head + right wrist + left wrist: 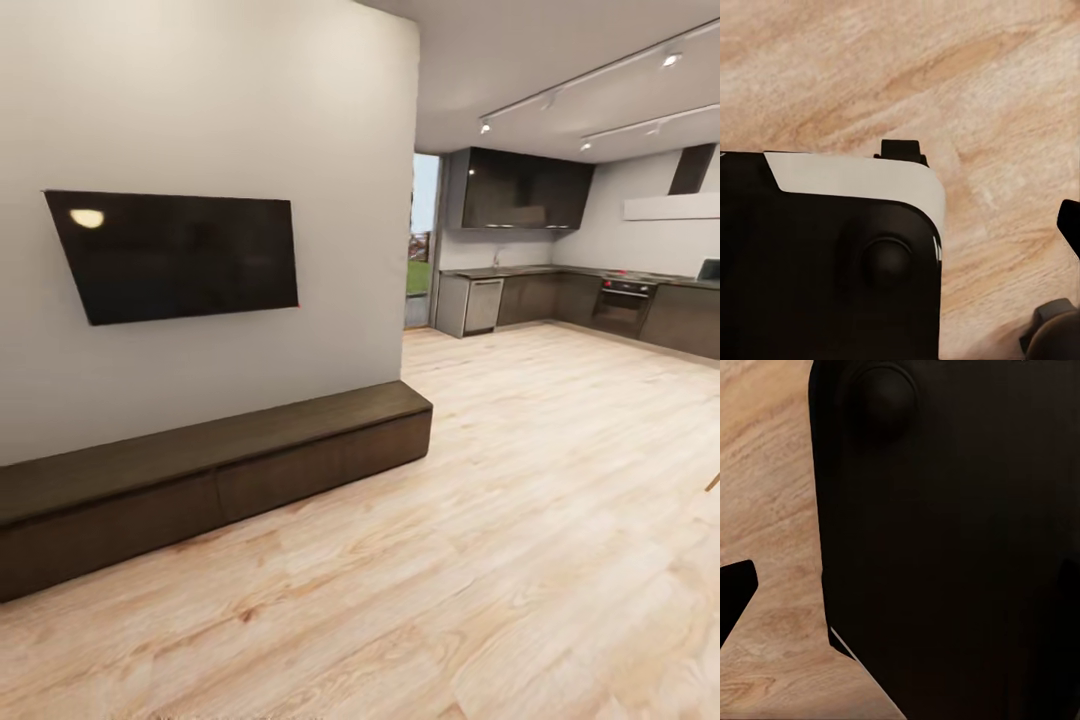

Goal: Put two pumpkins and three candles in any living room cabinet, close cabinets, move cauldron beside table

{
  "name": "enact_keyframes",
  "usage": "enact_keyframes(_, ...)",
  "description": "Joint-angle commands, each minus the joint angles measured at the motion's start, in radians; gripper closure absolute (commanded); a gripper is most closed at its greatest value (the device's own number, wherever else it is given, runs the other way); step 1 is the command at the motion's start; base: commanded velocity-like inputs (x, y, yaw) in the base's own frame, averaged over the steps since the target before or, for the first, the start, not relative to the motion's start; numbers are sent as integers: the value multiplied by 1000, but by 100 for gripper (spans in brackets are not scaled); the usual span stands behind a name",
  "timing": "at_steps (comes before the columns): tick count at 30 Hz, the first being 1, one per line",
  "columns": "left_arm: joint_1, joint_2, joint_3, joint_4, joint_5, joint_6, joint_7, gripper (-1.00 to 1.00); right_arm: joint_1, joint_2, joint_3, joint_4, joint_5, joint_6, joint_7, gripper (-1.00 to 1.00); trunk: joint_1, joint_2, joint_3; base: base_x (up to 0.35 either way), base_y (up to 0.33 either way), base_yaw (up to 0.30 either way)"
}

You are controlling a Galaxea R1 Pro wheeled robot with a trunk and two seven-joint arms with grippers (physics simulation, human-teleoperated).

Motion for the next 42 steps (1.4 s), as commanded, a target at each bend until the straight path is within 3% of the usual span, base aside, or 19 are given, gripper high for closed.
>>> enact_keyframes(1,0,0,0,0,0,0,0,-100,0,0,0,0,0,0,0,-100,0,0,0,0,0,289)
enact_keyframes(25,0,0,0,0,0,-1,0,-100,0,1,0,2,16,2,-3,-100,0,0,-1,0,0,290)
enact_keyframes(42,0,1,0,0,0,-1,0,-100,0,1,0,2,15,3,-5,-100,0,0,-15,0,0,260)
